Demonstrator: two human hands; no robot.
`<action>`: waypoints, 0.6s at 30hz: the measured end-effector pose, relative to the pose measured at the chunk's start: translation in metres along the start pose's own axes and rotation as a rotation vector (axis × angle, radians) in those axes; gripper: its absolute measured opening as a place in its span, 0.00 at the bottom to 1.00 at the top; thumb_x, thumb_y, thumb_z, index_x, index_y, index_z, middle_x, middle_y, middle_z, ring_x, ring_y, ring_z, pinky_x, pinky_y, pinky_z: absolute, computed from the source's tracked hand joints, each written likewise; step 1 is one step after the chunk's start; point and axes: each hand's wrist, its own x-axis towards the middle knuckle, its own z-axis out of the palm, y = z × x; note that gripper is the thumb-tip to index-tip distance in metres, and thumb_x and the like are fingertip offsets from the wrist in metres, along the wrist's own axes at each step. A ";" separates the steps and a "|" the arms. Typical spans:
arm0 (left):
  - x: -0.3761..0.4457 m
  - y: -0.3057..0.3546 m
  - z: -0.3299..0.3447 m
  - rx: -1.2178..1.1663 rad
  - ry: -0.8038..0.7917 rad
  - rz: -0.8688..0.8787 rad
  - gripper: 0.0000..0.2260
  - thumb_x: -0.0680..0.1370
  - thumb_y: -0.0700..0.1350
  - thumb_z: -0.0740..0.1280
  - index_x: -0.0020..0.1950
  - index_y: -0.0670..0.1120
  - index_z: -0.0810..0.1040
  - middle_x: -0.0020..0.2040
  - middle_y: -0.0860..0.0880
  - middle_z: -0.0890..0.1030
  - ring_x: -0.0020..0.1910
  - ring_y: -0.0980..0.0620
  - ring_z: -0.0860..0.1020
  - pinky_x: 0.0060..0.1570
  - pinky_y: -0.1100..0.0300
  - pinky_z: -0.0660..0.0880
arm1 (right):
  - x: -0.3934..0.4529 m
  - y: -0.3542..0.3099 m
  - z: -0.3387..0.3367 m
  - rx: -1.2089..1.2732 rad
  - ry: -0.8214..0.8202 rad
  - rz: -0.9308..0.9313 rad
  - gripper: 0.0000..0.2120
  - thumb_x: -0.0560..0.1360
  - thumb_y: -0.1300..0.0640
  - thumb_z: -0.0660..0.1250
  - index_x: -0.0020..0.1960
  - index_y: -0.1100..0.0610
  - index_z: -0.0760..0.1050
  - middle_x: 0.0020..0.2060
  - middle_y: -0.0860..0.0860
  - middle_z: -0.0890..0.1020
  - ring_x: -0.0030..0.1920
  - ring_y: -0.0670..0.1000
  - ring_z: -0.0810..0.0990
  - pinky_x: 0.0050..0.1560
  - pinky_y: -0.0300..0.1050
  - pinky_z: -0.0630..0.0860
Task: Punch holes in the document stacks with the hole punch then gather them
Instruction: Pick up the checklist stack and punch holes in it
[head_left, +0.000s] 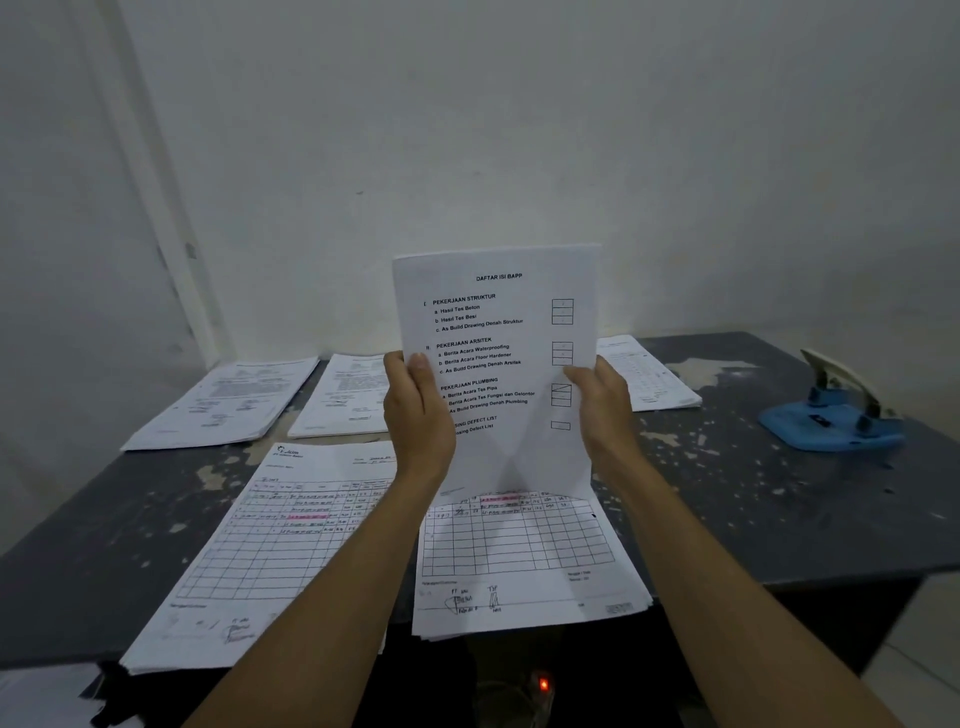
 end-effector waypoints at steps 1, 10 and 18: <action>0.001 -0.001 0.000 0.006 -0.003 0.005 0.12 0.85 0.55 0.50 0.48 0.50 0.64 0.34 0.44 0.74 0.30 0.46 0.73 0.28 0.46 0.73 | 0.000 0.000 -0.001 0.001 -0.006 0.000 0.08 0.79 0.56 0.61 0.52 0.50 0.78 0.47 0.46 0.85 0.48 0.49 0.83 0.43 0.44 0.77; 0.032 0.018 -0.001 0.054 -0.099 0.157 0.12 0.85 0.53 0.52 0.46 0.48 0.64 0.30 0.54 0.66 0.26 0.58 0.63 0.25 0.61 0.61 | 0.025 -0.028 -0.022 -0.071 -0.015 -0.067 0.07 0.79 0.56 0.63 0.48 0.55 0.79 0.39 0.44 0.85 0.37 0.44 0.82 0.38 0.42 0.76; 0.034 0.032 0.033 -0.023 -0.227 0.115 0.16 0.85 0.52 0.55 0.37 0.51 0.63 0.32 0.54 0.66 0.28 0.61 0.64 0.28 0.68 0.63 | 0.047 -0.042 -0.057 -0.127 0.003 -0.037 0.08 0.80 0.56 0.62 0.48 0.54 0.81 0.37 0.43 0.85 0.33 0.43 0.82 0.29 0.37 0.75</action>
